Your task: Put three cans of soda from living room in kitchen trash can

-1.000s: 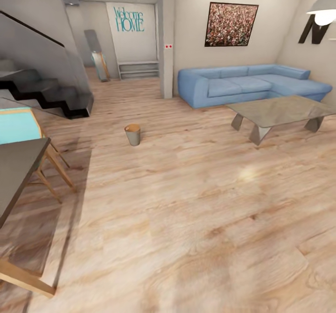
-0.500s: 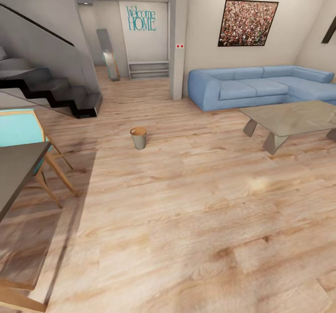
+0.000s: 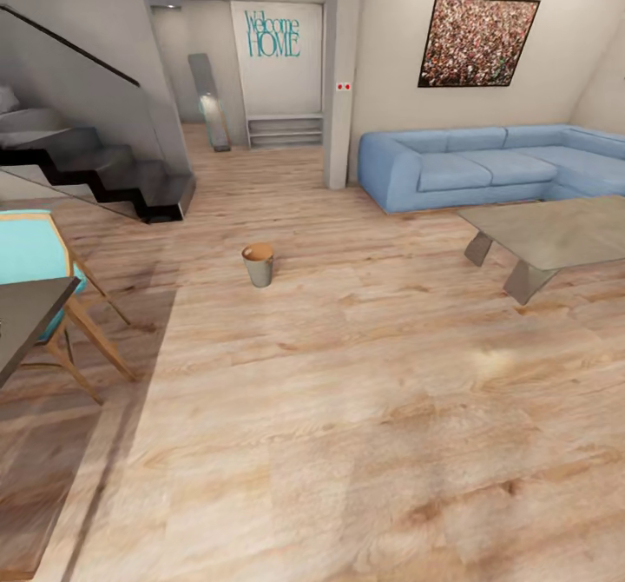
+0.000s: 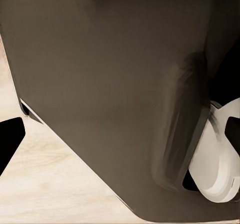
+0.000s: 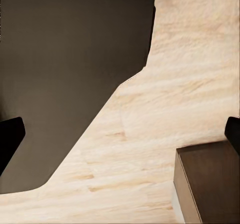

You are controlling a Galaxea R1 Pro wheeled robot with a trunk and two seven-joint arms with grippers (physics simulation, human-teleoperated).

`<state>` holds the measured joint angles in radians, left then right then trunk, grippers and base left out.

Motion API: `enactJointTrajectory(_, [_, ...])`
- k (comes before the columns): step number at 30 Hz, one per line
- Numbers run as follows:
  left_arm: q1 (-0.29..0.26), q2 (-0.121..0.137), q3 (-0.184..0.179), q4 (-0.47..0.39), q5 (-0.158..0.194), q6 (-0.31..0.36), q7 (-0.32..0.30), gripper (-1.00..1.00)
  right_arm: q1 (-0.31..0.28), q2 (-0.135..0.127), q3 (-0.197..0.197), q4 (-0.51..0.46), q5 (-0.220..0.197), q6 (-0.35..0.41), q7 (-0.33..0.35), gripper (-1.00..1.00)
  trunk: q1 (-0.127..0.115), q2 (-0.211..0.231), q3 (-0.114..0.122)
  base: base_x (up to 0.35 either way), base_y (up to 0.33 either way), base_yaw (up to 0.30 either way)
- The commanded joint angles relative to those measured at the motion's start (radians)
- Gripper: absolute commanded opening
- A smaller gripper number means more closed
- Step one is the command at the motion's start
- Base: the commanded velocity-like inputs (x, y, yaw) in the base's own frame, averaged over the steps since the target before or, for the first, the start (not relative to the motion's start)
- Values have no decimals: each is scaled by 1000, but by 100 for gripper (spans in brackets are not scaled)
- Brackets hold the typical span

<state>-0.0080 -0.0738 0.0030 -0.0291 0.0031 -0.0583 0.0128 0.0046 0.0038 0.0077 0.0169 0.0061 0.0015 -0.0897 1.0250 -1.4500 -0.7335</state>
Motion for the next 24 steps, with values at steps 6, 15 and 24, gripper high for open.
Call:
enactJointTrajectory(6, [0, 0, 0, 0, 0, 0, 0, 100, 0, 1, 0, 0, 0, 0, -3, 100, 0, 0, 0, 346, -130, 239])
enactJointTrajectory(15, [0, 0, 0, 0, 0, 0, 0, 100, 0, 1, 0, 0, 0, -1, -4, 100, 0, 0, 4, 346, -126, 248])
enactJointTrajectory(24, [0, 0, 0, 0, 0, 0, 0, 100, 1, 2, 0, 0, 0, -1, -4, 100, 0, 0, 11, 346, -121, 232])
